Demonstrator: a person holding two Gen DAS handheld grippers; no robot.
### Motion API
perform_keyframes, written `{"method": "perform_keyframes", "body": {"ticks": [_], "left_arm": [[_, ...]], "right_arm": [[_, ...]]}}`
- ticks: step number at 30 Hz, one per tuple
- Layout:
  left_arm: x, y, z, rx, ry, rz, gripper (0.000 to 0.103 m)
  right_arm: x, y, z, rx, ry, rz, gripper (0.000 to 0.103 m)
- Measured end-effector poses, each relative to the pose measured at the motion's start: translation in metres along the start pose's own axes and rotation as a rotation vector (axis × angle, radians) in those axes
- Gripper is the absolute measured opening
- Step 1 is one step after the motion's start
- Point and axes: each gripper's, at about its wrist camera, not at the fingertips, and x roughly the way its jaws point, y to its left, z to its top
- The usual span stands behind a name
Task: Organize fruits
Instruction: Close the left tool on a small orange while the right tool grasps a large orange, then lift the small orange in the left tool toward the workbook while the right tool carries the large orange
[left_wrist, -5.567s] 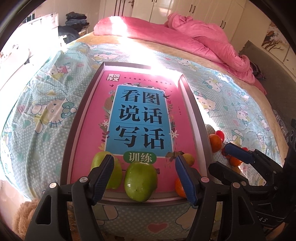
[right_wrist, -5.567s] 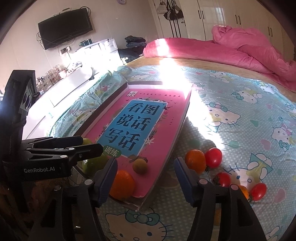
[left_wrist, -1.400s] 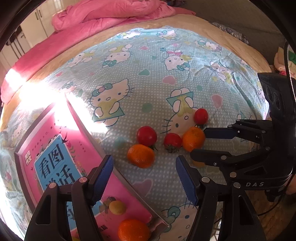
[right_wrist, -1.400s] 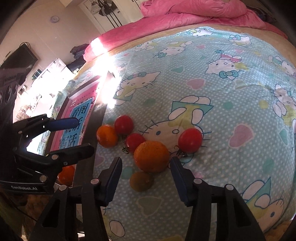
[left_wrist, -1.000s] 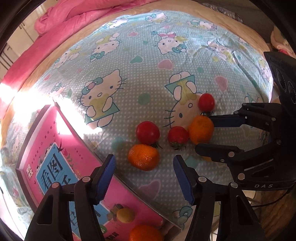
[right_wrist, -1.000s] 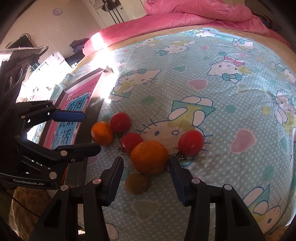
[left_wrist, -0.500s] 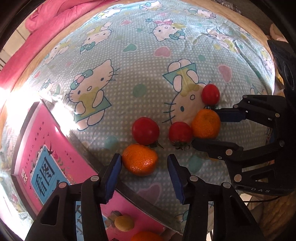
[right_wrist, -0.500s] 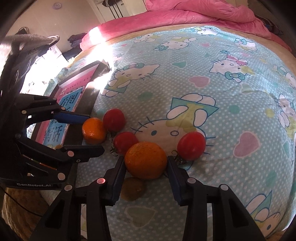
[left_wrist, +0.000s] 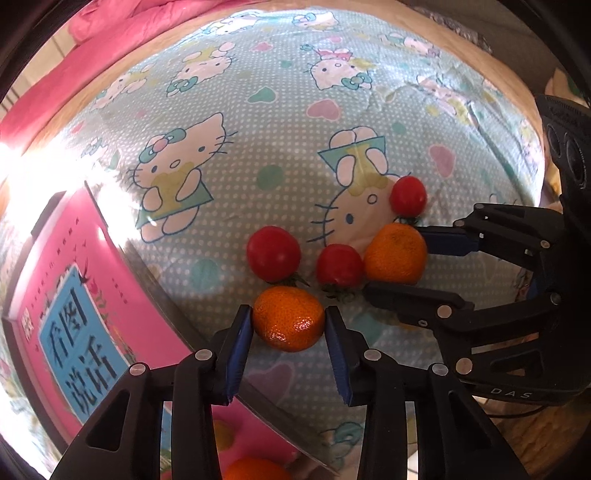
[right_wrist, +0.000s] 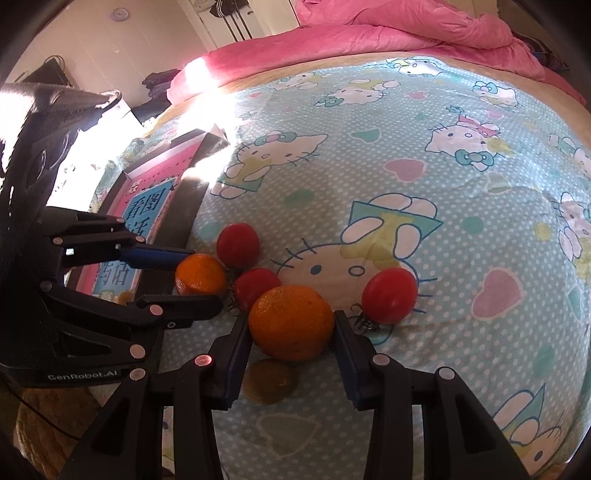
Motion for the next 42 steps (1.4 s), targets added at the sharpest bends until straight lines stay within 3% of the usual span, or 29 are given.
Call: {"method": "perform_keyframes", "body": {"ticks": [15,27,42], "left_arm": [[-0.035,0.002,-0.043,-0.266,-0.164,-0.051,0.04],[-0.069,0.012,-0.07,-0.351,-0.25,-0.041,0.04],[-0.094,0.029,-0.102,-0.427,-0.309,0.008,0.04]], "right_arm": [[-0.021,-0.002,0.002,0.003,-0.077,0.025,0.043],[-0.049,0.022,0.003,-0.093,-0.209,0.103,0.043],[-0.06,0.056,-0.006,-0.198,-0.244,0.163,0.043]]}}
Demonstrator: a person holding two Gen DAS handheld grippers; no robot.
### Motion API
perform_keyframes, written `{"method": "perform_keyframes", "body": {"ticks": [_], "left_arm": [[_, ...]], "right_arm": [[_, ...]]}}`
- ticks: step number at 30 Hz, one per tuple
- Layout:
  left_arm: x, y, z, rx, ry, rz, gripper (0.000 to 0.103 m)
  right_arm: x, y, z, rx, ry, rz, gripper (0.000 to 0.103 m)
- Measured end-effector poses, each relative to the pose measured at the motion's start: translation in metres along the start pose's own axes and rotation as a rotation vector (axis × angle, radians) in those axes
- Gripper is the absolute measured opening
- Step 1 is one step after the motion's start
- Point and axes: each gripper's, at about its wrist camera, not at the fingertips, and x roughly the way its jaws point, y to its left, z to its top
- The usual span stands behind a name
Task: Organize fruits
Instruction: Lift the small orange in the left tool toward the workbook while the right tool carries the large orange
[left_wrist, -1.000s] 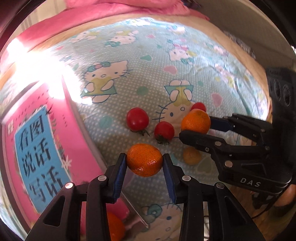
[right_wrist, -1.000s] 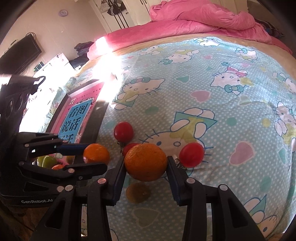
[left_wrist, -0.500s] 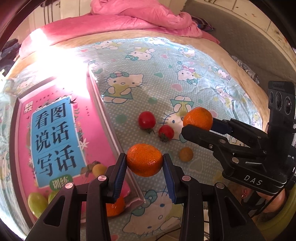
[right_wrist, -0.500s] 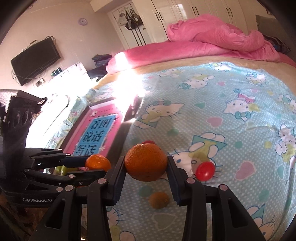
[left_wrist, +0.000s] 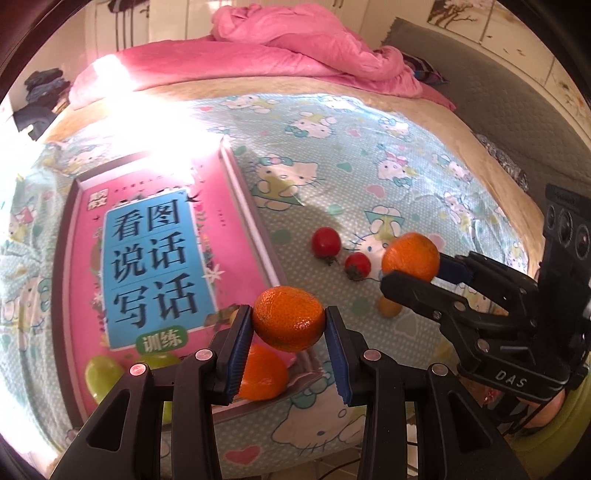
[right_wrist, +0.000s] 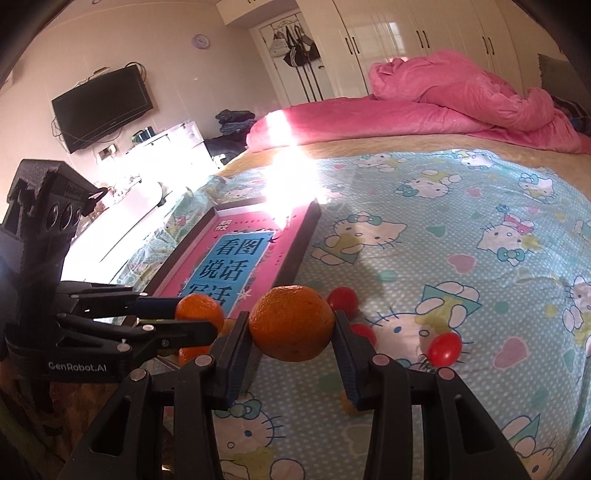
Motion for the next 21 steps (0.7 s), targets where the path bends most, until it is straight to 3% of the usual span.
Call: {"method": "perform_keyframes", "body": {"ticks": [21], "left_arm": [[-0.026,0.06,-0.01,-0.151,-0.059,0.071,0.041]], "right_arm": [[-0.001,0.024,-0.002,-0.072,-0.018,0.022,0.043]]}}
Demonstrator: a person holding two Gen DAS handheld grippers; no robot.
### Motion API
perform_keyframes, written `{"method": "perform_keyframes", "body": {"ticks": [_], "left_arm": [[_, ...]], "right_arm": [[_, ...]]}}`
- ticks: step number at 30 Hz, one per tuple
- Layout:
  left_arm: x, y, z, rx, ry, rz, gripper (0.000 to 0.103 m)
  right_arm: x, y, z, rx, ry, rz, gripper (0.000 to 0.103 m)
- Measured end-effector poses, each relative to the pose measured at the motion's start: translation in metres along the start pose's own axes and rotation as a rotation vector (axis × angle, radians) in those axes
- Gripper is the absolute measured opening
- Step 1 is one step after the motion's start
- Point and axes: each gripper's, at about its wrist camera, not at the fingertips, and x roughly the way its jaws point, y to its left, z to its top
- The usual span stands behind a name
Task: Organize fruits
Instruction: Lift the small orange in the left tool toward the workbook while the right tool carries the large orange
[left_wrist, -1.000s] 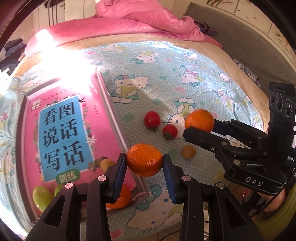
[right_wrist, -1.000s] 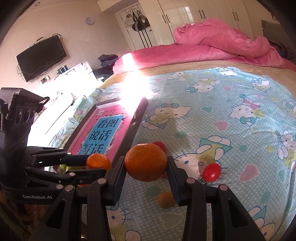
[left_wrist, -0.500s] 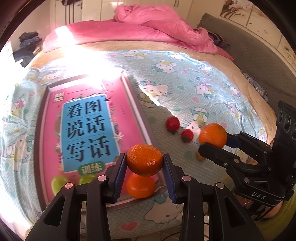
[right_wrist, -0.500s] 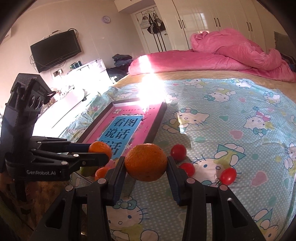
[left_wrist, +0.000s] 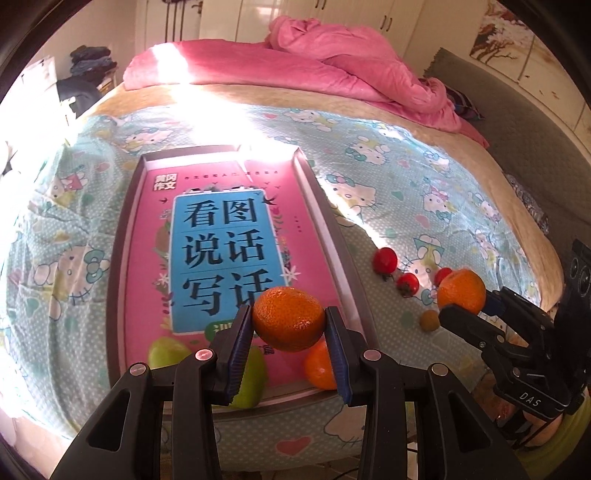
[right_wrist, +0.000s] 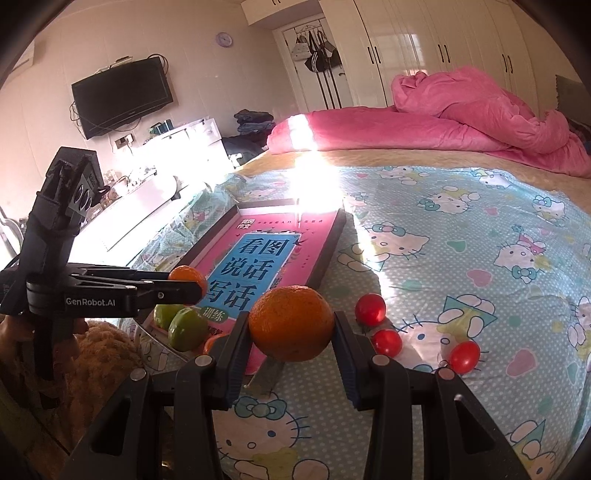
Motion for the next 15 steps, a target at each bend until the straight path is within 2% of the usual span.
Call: {"method": "perform_keyframes", "body": {"ticks": [15], "left_arm": [[-0.007,0.053,-0.001,-0.132,-0.039,0.072,0.041]], "right_arm": [[0.012,0.022,0.002,-0.048,0.019,0.022,0.043]]}}
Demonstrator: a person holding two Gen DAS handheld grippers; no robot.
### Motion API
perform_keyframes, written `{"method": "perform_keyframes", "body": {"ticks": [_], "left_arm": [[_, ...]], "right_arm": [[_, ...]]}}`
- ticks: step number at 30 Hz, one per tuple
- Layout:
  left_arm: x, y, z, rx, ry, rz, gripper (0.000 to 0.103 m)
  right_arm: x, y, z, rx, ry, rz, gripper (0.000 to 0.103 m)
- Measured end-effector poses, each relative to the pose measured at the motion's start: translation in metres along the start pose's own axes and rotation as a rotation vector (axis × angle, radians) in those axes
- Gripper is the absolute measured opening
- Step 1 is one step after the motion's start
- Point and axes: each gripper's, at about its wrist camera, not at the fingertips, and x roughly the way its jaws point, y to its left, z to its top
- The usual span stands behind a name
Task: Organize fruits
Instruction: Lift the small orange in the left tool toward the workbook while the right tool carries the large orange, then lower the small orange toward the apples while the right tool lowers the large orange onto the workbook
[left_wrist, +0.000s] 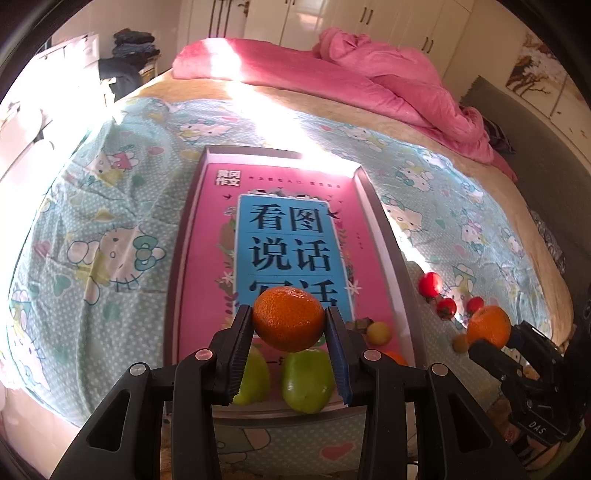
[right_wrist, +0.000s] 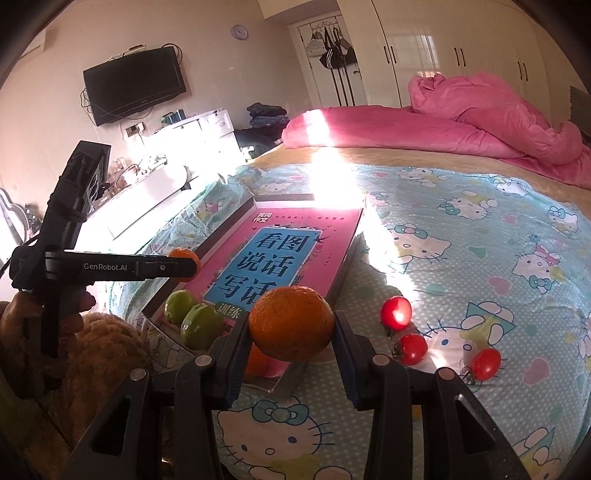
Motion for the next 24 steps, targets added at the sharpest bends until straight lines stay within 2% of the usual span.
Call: {"method": "perform_keyframes", "body": {"ticks": [12,16,24], "left_arm": [[0.004,0.034,0.003,-0.104,-0.048,0.066,0.041],[0.006,0.045,0.004,-0.147,-0.056,0.057,0.041],[0.015,0.05,0.007,-0.163,-0.043,0.051,0.041]], "right_arm": [[0.02,0.023,0.003,-0.032,0.027,0.037,0.043],[0.029,0.031,0.003,-0.041,0.042,0.05,0.043],[0.046,0.039,0.008,-0.026,0.062,0.074,0.043]]}}
